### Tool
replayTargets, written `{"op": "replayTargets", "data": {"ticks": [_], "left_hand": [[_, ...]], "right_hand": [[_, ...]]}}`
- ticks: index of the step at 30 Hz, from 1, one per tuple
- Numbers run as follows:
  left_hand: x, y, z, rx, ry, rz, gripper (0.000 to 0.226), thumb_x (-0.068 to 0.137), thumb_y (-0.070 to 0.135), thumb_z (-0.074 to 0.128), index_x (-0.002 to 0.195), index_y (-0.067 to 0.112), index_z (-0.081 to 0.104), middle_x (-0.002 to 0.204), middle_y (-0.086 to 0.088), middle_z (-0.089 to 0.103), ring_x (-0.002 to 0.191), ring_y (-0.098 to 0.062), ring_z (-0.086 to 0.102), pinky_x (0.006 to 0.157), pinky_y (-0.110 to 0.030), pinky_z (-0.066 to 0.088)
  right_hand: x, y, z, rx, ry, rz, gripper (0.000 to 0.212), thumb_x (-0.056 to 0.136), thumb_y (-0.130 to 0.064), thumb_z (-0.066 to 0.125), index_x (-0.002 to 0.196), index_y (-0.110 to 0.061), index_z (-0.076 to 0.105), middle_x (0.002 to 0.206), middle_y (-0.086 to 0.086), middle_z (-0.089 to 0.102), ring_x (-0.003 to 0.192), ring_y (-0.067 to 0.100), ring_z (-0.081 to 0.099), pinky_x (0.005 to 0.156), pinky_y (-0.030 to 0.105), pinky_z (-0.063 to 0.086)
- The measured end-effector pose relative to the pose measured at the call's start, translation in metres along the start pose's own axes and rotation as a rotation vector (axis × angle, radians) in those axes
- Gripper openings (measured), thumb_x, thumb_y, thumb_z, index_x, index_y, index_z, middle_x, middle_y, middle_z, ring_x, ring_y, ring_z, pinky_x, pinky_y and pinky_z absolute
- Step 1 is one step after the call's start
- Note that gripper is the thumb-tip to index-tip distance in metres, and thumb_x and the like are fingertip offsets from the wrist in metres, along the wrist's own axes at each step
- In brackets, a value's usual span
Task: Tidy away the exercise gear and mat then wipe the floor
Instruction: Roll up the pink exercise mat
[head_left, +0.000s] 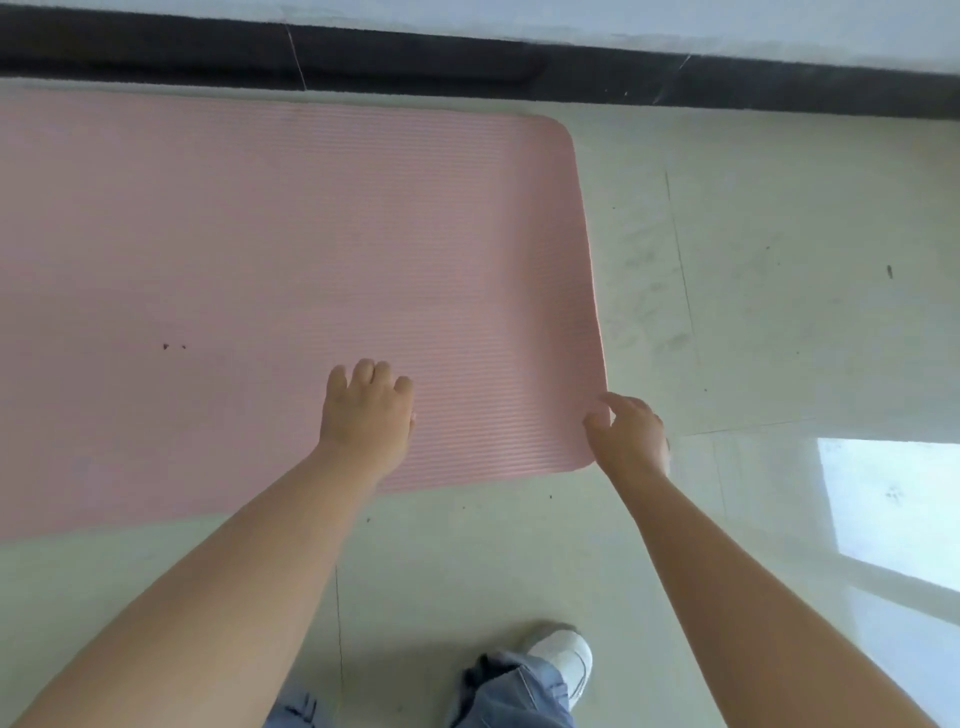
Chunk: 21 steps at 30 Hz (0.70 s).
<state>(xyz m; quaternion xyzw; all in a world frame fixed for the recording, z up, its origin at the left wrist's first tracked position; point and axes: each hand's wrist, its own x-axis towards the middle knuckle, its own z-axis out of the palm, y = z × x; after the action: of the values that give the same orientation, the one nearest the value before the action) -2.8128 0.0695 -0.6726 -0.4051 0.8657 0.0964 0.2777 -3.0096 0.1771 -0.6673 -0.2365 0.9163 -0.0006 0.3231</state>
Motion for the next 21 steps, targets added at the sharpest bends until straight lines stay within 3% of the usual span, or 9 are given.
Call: {"op": "replayTargets", "data": {"ticks": [4, 7, 8, 10, 12, 15, 18, 21], "left_hand": [[0.062, 0.018, 0.052, 0.025, 0.079, 0.024, 0.035, 0.098, 0.028, 0.040, 0.126, 0.009, 0.050, 0.129, -0.010, 0.049, 0.126, -0.027, 0.041, 0.107, -0.040, 0.029], [0.102, 0.026, 0.063, 0.046, 0.232, 0.095, 0.032, 0.070, 0.026, 0.079, 0.091, 0.004, 0.069, 0.093, -0.016, 0.066, 0.094, -0.031, 0.064, 0.085, -0.042, 0.050], [0.112, 0.026, 0.064, 0.052, 0.263, 0.092, 0.033, 0.069, 0.026, 0.079, 0.090, 0.004, 0.069, 0.093, -0.015, 0.066, 0.093, -0.031, 0.064, 0.083, -0.041, 0.050], [0.129, 0.026, 0.070, 0.039, 0.277, 0.079, 0.032, 0.092, 0.029, 0.053, 0.116, 0.008, 0.058, 0.119, -0.012, 0.057, 0.117, -0.029, 0.051, 0.097, -0.038, 0.040], [0.138, 0.023, 0.070, -0.003, 0.277, 0.032, 0.034, 0.098, 0.029, 0.040, 0.123, 0.009, 0.052, 0.126, -0.010, 0.052, 0.122, -0.028, 0.045, 0.097, -0.036, 0.039], [0.134, 0.027, 0.067, -0.221, 0.322, -0.043, 0.035, 0.099, 0.029, 0.040, 0.120, 0.005, 0.054, 0.122, -0.014, 0.057, 0.119, -0.031, 0.049, 0.090, -0.036, 0.043], [0.124, 0.028, 0.072, -0.505, 0.403, -0.079, 0.033, 0.097, 0.024, 0.044, 0.116, 0.001, 0.060, 0.119, -0.018, 0.060, 0.116, -0.033, 0.051, 0.090, -0.039, 0.044], [0.120, 0.008, 0.078, -0.628, 0.476, -0.110, 0.029, 0.096, 0.016, 0.048, 0.110, -0.002, 0.064, 0.113, -0.021, 0.064, 0.110, -0.036, 0.056, 0.087, -0.040, 0.044]], "right_hand": [[0.063, 0.017, 0.043, 0.047, 0.020, 0.160, 0.050, 0.090, -0.025, 0.045, 0.138, -0.013, 0.036, 0.138, 0.009, 0.044, 0.128, 0.029, 0.040, 0.108, 0.043, 0.027], [0.103, 0.037, 0.062, 0.036, 0.038, 0.249, 0.045, 0.088, -0.022, 0.045, 0.131, -0.010, 0.038, 0.127, 0.012, 0.049, 0.126, 0.032, 0.042, 0.113, 0.051, 0.021], [0.113, 0.041, 0.064, 0.078, 0.035, 0.274, 0.046, 0.088, -0.021, 0.046, 0.131, -0.008, 0.038, 0.121, 0.013, 0.051, 0.123, 0.033, 0.044, 0.113, 0.052, 0.022], [0.125, 0.044, 0.064, 0.178, 0.022, 0.281, 0.048, 0.088, -0.018, 0.047, 0.134, -0.004, 0.038, 0.120, 0.015, 0.055, 0.118, 0.032, 0.051, 0.111, 0.052, 0.029], [0.126, 0.040, 0.065, 0.189, 0.039, 0.217, 0.043, 0.087, -0.011, 0.047, 0.130, -0.005, 0.045, 0.121, 0.013, 0.058, 0.110, 0.031, 0.055, 0.106, 0.047, 0.037], [0.114, 0.029, 0.070, 0.198, 0.177, 0.116, 0.035, 0.085, -0.005, 0.044, 0.118, -0.009, 0.054, 0.095, 0.011, 0.061, 0.086, 0.028, 0.056, 0.089, 0.035, 0.047], [0.097, 0.017, 0.072, 0.338, 0.200, -0.048, 0.030, 0.086, -0.010, 0.050, 0.115, -0.008, 0.059, 0.080, 0.002, 0.058, 0.070, 0.017, 0.050, 0.056, 0.023, 0.040], [0.079, 0.005, 0.080, 0.356, 0.201, -0.234, 0.026, 0.085, -0.011, 0.055, 0.109, -0.009, 0.067, 0.078, 0.001, 0.058, 0.065, 0.010, 0.046, 0.051, 0.017, 0.032]]}}
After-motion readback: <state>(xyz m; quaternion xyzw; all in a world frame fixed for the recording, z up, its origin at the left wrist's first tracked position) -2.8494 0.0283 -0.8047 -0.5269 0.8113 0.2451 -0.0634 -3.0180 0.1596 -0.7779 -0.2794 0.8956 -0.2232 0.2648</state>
